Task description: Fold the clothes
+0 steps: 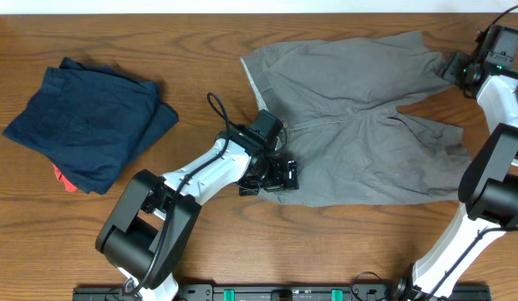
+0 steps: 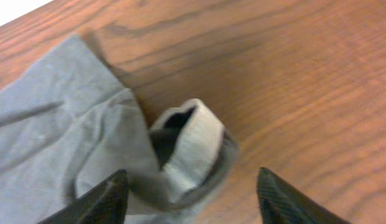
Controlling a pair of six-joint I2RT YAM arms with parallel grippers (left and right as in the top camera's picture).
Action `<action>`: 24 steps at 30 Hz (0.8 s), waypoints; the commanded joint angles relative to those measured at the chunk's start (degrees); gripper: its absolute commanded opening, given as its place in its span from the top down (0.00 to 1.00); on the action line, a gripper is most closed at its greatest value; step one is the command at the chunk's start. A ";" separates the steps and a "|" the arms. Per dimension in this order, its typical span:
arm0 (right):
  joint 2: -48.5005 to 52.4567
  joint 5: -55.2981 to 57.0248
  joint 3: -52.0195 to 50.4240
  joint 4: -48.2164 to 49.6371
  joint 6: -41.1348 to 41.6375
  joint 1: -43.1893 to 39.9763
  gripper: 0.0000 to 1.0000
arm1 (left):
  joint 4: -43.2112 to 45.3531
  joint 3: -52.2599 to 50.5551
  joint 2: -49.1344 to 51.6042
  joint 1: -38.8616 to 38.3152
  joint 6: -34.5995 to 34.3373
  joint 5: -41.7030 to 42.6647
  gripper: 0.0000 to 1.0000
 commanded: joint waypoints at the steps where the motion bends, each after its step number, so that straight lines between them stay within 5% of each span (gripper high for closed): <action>1: 3.04 -4.00 0.24 0.20 -2.95 -0.22 0.53 | -0.66 -5.09 5.60 -0.59 -0.50 -1.55 0.02; 3: 4.09 -4.02 0.24 0.28 -2.89 -0.15 0.79 | -0.55 -5.09 5.60 -0.59 -0.48 -1.55 0.02; 6: 4.87 -3.78 0.24 0.70 -1.55 -0.33 0.99 | -0.42 -5.09 5.60 -0.59 -0.48 -1.55 0.02; 11: 4.98 2.78 0.26 3.48 6.69 -1.68 0.98 | -0.44 -5.09 5.60 -0.59 -0.48 -1.55 0.02; 13: 4.98 3.98 0.26 5.20 8.50 -2.45 0.82 | -0.57 -5.09 5.60 -0.59 -0.48 -1.53 0.02; 16: 4.72 3.10 0.70 5.29 8.94 -3.26 0.77 | -1.62 -5.09 5.57 -0.59 -0.48 -1.53 0.02; 19: 2.64 -1.20 1.01 1.79 7.37 -3.58 0.62 | -4.07 -4.87 4.87 0.59 -0.46 -1.55 0.02; 24: -4.72 -1.84 1.01 -14.88 6.62 -3.72 0.56 | -6.23 -4.74 0.72 4.50 -0.48 -2.75 0.02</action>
